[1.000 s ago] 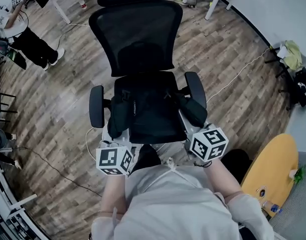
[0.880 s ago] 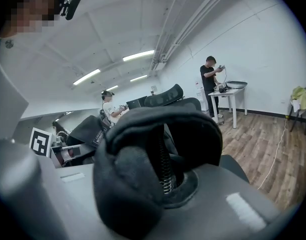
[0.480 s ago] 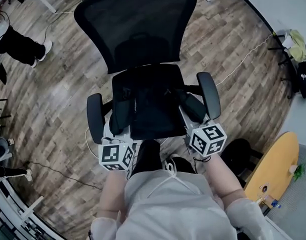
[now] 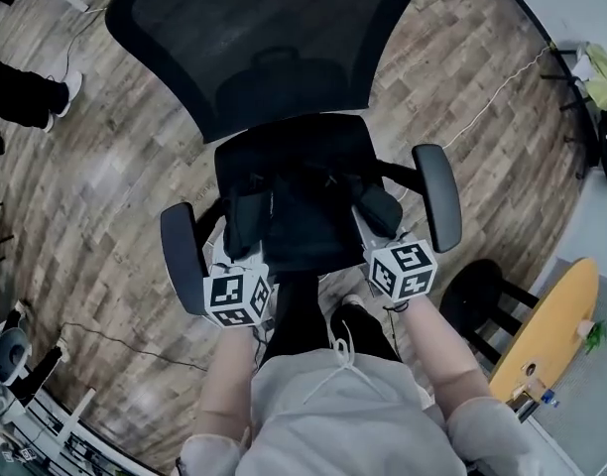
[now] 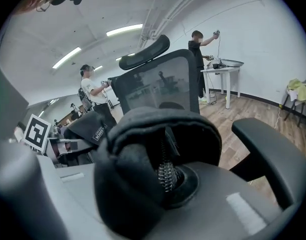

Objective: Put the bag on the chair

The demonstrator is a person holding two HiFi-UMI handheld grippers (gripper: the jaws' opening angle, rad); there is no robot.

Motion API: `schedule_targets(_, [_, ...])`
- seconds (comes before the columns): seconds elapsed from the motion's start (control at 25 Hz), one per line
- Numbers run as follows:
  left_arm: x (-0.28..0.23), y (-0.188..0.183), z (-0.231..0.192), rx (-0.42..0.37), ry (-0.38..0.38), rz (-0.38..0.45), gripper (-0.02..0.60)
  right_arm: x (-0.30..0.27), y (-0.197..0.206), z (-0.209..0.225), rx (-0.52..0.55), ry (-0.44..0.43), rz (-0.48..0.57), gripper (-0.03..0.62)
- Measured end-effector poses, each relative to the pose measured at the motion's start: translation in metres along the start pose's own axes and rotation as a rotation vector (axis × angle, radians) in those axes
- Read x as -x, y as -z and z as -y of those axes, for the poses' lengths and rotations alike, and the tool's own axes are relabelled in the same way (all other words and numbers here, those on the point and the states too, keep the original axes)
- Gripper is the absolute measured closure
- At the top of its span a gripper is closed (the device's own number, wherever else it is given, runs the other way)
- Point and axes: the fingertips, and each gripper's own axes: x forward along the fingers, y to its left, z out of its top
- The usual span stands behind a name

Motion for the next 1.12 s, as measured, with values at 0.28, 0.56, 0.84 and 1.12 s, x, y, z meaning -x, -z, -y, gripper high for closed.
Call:
schedule_targets(0.28, [-0.05,0.026,-0.025,0.006,-0.005,-0.042,0.552,-0.054,0.018,0.024,-0.003,0.025,-0.028,0.565])
schedule_targets(0.56, [-0.076,0.064,-0.043,0.039,-0.022,-0.114,0.552,-0.089,0.045,0.036,0.006,0.039,-0.104,0.563])
schedule_targets(0.84, [-0.083,0.087,-0.042,0.035,-0.016,-0.133,0.551,-0.098,0.068,0.048,-0.012,0.071,-0.104,0.563])
schedule_targets(1.12, [-0.081,0.104,-0.045,0.005,-0.024,-0.134,0.549,-0.103,0.077,0.055,-0.036,0.088,-0.104,0.562])
